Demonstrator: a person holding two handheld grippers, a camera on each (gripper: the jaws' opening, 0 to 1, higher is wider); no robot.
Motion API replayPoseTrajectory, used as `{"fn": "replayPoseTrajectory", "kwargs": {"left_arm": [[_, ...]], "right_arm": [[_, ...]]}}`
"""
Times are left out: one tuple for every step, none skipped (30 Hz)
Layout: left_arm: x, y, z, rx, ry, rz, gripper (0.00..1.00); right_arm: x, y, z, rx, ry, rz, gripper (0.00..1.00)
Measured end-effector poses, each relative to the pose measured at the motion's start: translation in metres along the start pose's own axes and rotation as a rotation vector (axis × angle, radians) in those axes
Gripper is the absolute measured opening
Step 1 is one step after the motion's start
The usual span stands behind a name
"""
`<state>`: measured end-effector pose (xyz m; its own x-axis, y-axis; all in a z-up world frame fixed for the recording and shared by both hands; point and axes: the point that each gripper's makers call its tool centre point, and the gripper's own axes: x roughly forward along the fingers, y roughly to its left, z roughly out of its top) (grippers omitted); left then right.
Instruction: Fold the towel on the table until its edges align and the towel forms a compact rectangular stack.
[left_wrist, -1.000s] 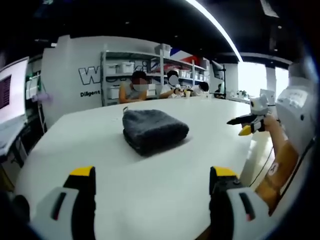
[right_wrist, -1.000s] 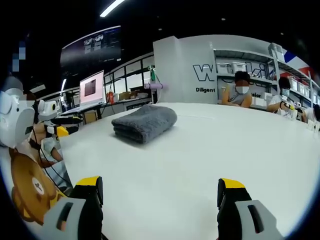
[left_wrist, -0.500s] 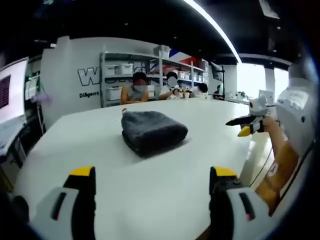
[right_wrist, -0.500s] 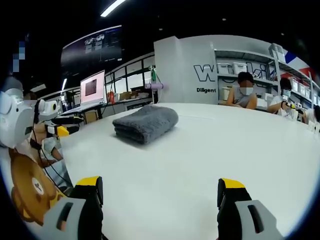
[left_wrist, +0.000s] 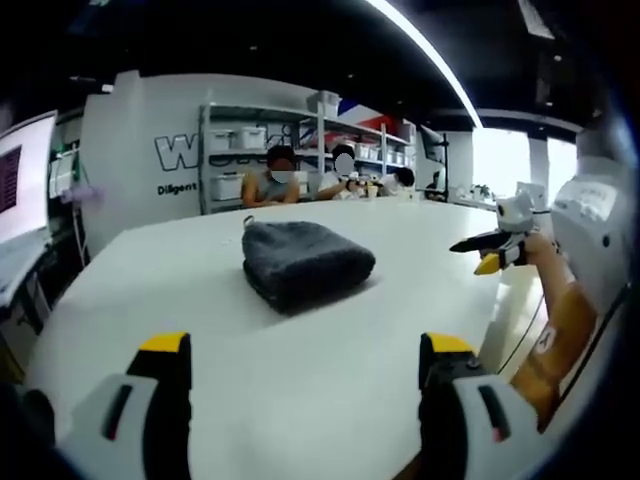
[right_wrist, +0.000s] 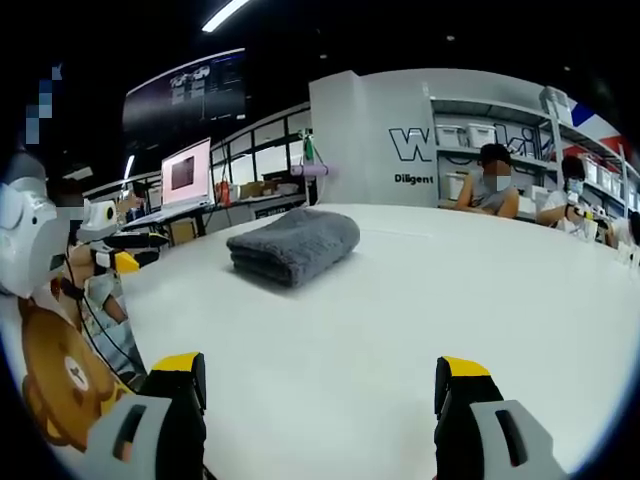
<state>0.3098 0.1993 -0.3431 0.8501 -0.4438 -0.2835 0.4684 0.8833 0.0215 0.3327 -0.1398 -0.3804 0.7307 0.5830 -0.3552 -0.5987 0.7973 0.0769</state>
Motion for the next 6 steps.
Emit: {"fn": "replayPoseTrajectory", "kwargs": {"left_arm": [[0.0001, -0.0002, -0.0002, 0.001, 0.000, -0.001, 0.99], [0.0000, -0.0002, -0.0002, -0.001, -0.002, -0.002, 0.99], [-0.0002, -0.0001, -0.0002, -0.002, -0.005, -0.004, 0.99], [-0.0003, 0.0000, -0.0003, -0.002, -0.007, -0.005, 0.99], [-0.0005, 0.0003, -0.0006, -0.004, -0.008, -0.006, 0.99], [-0.0006, 0.0008, -0.0012, -0.006, -0.008, -0.006, 0.99]], "right_arm": [[0.0003, 0.0005, 0.0005, 0.000, 0.000, 0.001, 0.99], [0.0005, 0.0010, 0.0009, -0.001, 0.000, 0.000, 0.99], [0.0008, 0.0017, 0.0011, -0.004, 0.002, 0.000, 0.99], [0.0010, 0.0022, 0.0011, -0.005, 0.003, 0.000, 0.99], [0.0011, 0.0024, 0.0012, -0.005, 0.004, -0.001, 0.99], [0.0013, 0.0027, 0.0014, -0.006, 0.006, -0.003, 0.99]]}}
